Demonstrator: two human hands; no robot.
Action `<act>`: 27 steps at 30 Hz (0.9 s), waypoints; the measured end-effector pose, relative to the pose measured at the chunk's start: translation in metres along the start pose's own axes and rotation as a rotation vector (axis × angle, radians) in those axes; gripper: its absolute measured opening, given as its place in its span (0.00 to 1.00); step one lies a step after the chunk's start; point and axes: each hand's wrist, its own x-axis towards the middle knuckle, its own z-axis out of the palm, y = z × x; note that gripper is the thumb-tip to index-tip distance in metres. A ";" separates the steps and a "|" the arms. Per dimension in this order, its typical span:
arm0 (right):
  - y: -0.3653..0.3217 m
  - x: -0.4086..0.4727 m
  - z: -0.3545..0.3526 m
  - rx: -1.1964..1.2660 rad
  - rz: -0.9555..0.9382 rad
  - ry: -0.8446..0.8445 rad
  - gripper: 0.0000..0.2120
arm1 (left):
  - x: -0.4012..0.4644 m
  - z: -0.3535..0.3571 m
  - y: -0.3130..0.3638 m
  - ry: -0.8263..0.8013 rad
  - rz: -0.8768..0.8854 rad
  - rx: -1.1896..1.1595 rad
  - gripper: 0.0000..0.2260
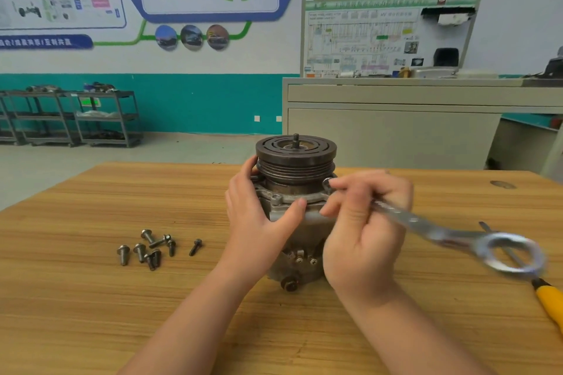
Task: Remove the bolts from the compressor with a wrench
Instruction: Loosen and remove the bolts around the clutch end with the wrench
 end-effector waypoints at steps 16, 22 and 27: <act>0.011 0.027 -0.016 0.305 0.551 0.208 0.04 | -0.001 0.000 0.000 -0.007 -0.003 -0.026 0.36; 0.007 0.021 -0.016 0.014 0.154 -0.019 0.03 | 0.000 0.000 -0.001 -0.014 0.010 -0.003 0.35; 0.012 0.012 -0.014 -0.190 -0.119 -0.117 0.12 | 0.000 0.000 -0.001 -0.023 0.002 -0.005 0.38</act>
